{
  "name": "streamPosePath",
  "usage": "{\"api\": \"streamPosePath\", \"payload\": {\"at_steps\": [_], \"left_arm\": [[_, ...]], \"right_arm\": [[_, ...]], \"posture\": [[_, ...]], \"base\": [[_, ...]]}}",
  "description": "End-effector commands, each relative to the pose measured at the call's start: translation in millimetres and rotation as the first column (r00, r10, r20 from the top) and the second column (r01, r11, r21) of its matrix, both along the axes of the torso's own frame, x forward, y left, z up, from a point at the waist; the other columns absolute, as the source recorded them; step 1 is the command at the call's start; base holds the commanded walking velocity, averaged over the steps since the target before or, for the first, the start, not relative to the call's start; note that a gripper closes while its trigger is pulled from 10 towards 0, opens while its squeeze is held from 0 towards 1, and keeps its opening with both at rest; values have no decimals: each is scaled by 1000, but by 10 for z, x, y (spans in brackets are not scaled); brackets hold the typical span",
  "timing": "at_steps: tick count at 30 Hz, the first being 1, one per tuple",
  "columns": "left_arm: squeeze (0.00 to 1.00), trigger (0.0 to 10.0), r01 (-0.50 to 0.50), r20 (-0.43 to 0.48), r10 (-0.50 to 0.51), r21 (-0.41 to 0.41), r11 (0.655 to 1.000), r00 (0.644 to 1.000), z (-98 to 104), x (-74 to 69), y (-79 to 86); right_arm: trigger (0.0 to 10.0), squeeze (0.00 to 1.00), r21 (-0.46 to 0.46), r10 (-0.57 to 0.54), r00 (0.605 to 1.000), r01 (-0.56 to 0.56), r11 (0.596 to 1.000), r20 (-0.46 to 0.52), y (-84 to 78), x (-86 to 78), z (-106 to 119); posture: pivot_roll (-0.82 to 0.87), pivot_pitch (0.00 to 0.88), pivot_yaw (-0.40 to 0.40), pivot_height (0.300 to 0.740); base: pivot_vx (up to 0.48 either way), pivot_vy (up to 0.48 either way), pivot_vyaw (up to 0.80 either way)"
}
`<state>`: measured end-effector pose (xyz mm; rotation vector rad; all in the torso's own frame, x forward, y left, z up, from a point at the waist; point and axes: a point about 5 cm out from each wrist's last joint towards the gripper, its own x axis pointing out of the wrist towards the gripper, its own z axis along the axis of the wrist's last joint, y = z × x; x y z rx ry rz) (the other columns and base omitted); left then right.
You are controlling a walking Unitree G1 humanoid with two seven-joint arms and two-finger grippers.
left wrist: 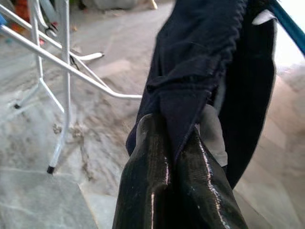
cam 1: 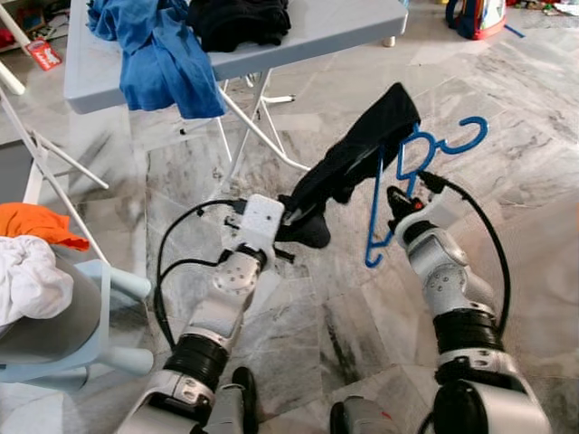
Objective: Hang hanger
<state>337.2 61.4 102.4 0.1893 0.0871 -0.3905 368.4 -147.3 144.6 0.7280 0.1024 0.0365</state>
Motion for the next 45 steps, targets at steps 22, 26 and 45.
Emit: {"api": "streamPosePath", "payload": {"at_steps": [22, 26, 45], "left_arm": [[0, 10000, 140, -97, -148, -88, 986, 984, -235, -117, -72], [0, 10000, 172, -95, -181, -95, 981, 979, -243, -142, -114], [0, 10000, 100, -37, -107, -153, 983, 994, -96, -12, 169]], "right_arm": [[10000, 0, -143, -158, 966, 190, 971, 206, -69, -177, 316], [10000, 0, -160, -176, 961, 211, 964, 212, -72, -182, 335], [10000, 0, -467, -155, 941, 286, 836, 300, -167, -440, 193]], "posture": [[-92, 242, 65, 740], [-92, 242, 67, 740], [-104, 202, 93, 740]], "base": [[0, 0, 0], [0, 0, 0], [0, 0, 0]]}}
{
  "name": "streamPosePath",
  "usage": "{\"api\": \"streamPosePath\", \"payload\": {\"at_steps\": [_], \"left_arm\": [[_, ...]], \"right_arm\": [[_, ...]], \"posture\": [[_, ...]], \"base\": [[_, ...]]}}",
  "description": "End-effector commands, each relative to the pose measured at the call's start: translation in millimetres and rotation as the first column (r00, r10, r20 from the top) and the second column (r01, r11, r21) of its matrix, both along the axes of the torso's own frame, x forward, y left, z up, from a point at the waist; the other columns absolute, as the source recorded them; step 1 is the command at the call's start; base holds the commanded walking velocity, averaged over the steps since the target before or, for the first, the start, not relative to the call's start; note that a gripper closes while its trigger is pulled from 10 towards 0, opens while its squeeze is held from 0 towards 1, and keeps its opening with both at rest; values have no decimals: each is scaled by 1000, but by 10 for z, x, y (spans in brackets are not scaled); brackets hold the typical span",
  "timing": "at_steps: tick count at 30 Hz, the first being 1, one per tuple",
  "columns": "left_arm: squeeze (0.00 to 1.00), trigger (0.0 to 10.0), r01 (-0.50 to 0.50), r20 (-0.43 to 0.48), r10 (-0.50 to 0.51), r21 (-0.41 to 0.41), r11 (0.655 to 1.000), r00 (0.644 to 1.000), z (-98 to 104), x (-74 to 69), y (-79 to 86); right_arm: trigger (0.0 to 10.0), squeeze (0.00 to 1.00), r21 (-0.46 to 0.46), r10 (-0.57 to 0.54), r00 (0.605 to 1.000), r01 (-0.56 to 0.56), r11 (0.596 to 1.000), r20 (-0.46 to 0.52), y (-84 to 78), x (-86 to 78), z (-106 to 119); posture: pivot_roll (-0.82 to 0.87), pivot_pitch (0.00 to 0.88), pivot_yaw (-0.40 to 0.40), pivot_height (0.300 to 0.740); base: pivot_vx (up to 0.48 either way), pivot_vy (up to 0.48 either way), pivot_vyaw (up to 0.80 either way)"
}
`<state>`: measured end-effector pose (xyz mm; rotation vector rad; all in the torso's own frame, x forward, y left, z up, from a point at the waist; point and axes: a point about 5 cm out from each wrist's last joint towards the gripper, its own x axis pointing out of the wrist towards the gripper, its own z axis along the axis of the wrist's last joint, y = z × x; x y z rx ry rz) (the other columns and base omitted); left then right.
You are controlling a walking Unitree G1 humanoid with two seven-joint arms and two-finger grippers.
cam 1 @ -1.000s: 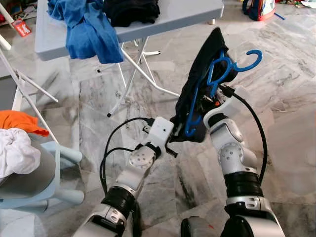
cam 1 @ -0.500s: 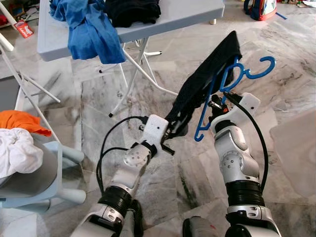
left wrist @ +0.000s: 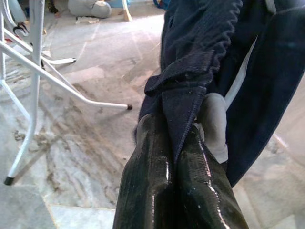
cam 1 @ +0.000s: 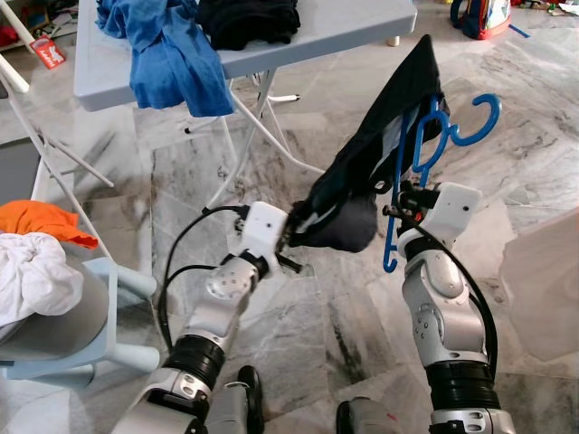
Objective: Hang hanger
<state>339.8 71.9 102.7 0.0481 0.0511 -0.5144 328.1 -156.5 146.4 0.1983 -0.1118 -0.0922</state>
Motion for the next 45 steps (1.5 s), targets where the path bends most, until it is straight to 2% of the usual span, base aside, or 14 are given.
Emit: {"api": "streamPosePath", "payload": {"at_steps": [1, 9, 16, 20, 45], "left_arm": [[0, 10000, -12, -37, 12, -13, 1000, 999, -76, -26, 83], [0, 10000, -9, -21, 8, -24, 1000, 1000, -22, -11, 81], [0, 10000, -5, -2, 5, -46, 999, 1000, 21, -5, 75], [0, 10000, -8, -1, 8, -58, 998, 1000, 38, 3, 25], [0, 10000, -9, -3, 9, -61, 998, 1000, 22, -14, 28]], "right_arm": [[10000, 0, -13, -44, 995, 45, 999, 92, -89, -60, 146], [10000, 0, -25, -63, 993, 66, 997, 100, -114, -102, 131], [10000, 0, -56, -67, 992, 74, 996, 111, -104, -141, 137], [10000, 0, -73, -62, 991, 71, 995, 120, -88, -136, 157], [10000, 0, -96, -59, 990, 72, 993, 129, -55, -164, 146]], "posture": [[-105, 198, 97, 740], [-112, 187, 105, 740], [-127, 173, 96, 740], [-129, 170, 94, 740], [-130, 164, 85, 740]], "base": [[0, 0, -800], [0, 0, -744], [0, 0, 0], [330, 0, 0], [396, 0, 0]]}}
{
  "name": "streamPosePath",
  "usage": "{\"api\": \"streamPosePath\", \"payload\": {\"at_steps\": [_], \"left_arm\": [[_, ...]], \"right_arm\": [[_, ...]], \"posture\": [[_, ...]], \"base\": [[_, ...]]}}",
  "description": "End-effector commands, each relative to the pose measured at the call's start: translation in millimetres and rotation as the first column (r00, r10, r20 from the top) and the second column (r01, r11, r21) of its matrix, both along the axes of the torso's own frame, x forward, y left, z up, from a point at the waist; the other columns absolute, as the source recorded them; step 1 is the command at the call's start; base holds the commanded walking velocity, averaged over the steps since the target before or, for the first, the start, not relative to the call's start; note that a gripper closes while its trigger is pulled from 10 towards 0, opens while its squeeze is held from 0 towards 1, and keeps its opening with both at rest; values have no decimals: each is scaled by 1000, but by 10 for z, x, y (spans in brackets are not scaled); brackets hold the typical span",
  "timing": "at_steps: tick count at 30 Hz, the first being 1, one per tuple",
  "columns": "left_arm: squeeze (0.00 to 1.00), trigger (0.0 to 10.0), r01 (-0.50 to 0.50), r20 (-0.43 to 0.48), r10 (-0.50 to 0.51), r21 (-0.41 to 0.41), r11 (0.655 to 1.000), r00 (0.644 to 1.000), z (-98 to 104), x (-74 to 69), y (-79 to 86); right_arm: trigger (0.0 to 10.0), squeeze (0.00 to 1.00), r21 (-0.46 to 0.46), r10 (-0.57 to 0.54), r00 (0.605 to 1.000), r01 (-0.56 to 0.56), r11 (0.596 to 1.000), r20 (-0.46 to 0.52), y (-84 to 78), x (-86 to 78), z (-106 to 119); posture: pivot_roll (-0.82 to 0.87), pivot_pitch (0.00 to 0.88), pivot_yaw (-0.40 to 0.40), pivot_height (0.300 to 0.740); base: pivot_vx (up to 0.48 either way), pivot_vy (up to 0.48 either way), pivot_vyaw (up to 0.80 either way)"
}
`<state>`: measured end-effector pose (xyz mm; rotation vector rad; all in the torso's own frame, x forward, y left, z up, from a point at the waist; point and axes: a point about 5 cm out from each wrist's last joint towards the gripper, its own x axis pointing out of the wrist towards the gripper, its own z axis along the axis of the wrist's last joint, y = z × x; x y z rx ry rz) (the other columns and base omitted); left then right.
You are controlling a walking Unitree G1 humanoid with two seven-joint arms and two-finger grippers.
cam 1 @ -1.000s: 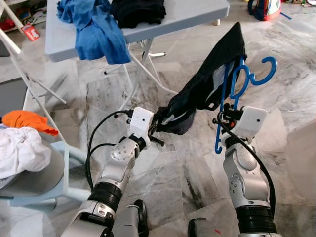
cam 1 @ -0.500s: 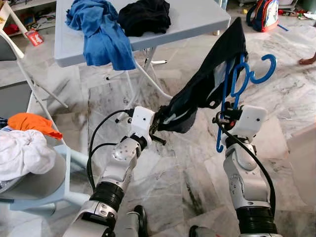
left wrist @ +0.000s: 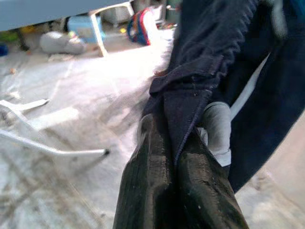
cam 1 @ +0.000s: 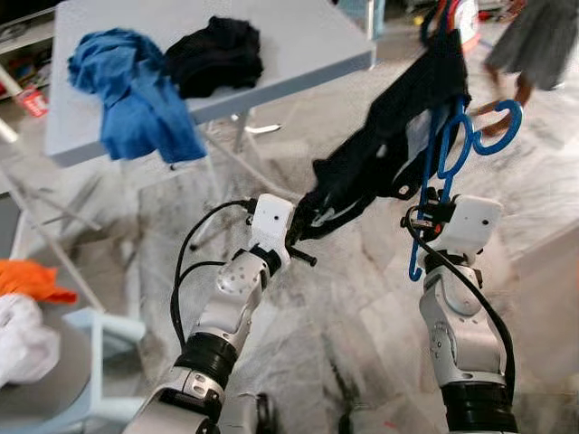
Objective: Hang hanger
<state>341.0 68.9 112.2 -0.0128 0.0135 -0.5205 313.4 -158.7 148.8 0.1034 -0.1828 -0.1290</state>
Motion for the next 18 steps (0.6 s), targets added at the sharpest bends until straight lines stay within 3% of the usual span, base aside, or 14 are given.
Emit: {"api": "streamPosePath", "payload": {"at_steps": [1, 5, 10, 18], "left_arm": [[0, 10000, -27, -21, 27, 3, 1000, 999, -76, -29, 70], [0, 10000, -61, -19, 62, 16, 998, 998, -110, -44, 116], [0, 10000, -170, -54, 173, 50, 984, 984, -227, -64, 336], [0, 10000, -218, -58, 222, 67, 974, 973, -270, -67, 390]], "right_arm": [[10000, 0, -7, -14, 998, 14, 1000, 64, -35, -20, 116], [10000, 0, -10, -13, 998, 14, 1000, 55, -48, -34, 72], [10000, 0, -19, -1, 1000, 1, 1000, 30, -54, -56, 12], [10000, 0, -24, -12, 1000, 12, 1000, 10, -117, -96, -46]], "posture": [[-130, 162, 83, 740], [-126, 138, 70, 740], [-117, 108, 47, 740], [-128, 94, 31, 740]], "base": [[244, 0, 0], [61, 0, 0], [0, 0, 0], [0, 0, 0]]}}
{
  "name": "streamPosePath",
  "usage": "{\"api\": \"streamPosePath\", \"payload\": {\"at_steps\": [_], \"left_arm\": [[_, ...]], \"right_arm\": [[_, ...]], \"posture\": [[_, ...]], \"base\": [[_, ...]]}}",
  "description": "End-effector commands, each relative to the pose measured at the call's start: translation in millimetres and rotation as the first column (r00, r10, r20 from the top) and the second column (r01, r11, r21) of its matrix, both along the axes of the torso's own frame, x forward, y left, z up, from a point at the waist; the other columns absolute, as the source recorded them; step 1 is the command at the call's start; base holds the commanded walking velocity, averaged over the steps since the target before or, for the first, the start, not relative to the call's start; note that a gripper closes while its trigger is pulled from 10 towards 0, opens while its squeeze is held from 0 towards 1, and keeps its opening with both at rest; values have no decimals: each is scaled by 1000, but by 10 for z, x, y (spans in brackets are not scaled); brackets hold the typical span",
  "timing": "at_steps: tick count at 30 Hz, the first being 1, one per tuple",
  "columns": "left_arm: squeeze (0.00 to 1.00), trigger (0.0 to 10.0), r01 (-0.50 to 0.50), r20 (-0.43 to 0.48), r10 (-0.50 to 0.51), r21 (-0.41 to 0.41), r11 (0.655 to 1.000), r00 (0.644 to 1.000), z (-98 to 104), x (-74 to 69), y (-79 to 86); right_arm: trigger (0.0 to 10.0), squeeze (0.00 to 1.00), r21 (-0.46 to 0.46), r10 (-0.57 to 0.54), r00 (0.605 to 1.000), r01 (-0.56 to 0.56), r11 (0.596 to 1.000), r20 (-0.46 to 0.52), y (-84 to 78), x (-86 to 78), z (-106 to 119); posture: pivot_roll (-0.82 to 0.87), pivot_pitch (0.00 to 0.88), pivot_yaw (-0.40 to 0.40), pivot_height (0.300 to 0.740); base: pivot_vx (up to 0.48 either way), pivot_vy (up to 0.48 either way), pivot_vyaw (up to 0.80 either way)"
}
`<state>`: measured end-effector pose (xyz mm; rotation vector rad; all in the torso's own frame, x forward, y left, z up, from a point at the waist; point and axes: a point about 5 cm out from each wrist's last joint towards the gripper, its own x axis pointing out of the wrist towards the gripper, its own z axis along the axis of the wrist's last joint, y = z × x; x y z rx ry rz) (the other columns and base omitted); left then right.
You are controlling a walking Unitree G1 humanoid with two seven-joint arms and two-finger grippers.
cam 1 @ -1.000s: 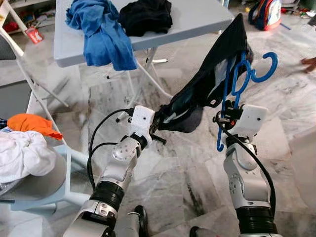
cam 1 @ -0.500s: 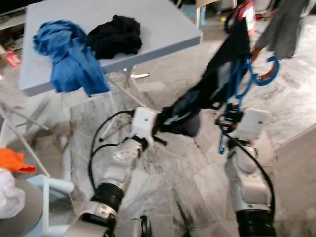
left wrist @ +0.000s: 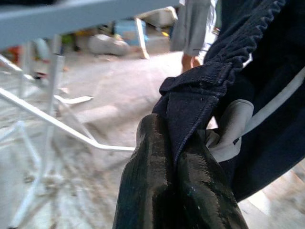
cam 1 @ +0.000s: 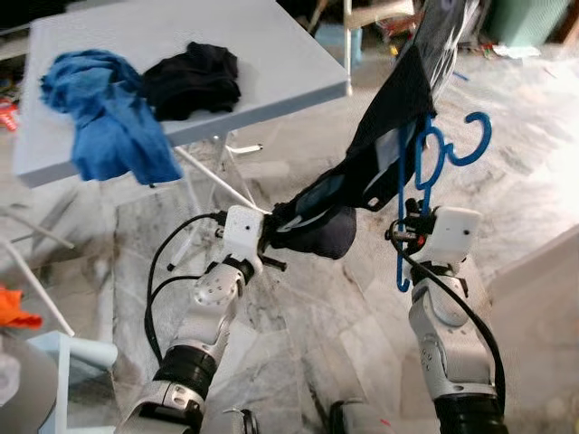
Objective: Hang hanger
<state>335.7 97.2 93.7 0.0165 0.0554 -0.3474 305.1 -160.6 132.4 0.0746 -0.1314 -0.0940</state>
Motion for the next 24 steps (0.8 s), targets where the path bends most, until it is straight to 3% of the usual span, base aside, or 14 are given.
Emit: {"api": "streamPosePath", "payload": {"at_steps": [1, 12, 16, 20, 24], "left_arm": [[0, 10000, -47, -35, 47, 16, 999, 998, -85, -12, 93], [0, 10000, 47, -48, -44, 63, 997, 998, -138, -36, -169], [0, 10000, 65, -52, -61, 74, 995, 997, -143, -38, -264], [0, 10000, 31, -9, -31, 94, 995, 999, -90, -25, -241], [0, 10000, -37, 49, 27, 220, 975, 998, -162, -48, -94]], "right_arm": [[10000, 0, 8, -46, 997, 46, 999, 61, -86, -14, 124], [10000, 0, 10, -22, 999, 22, 1000, 48, -77, -30, 138], [10000, 0, 16, -17, 999, 16, 1000, 32, -93, -74, 131], [10000, 0, 106, 36, 999, -37, 994, 12, -12, -88, 144], [10000, 0, 191, 120, 992, -111, 975, -37, 118, -103, 89]], "posture": [[-133, 103, 27, 740], [-159, 129, 31, 740], [-188, 179, 44, 740], [-199, 198, 53, 740], [-158, 197, 25, 740]], "base": [[0, 0, 0], [0, 0, 0], [0, 0, 0], [0, 0, 0], [0, 0, 0]]}}
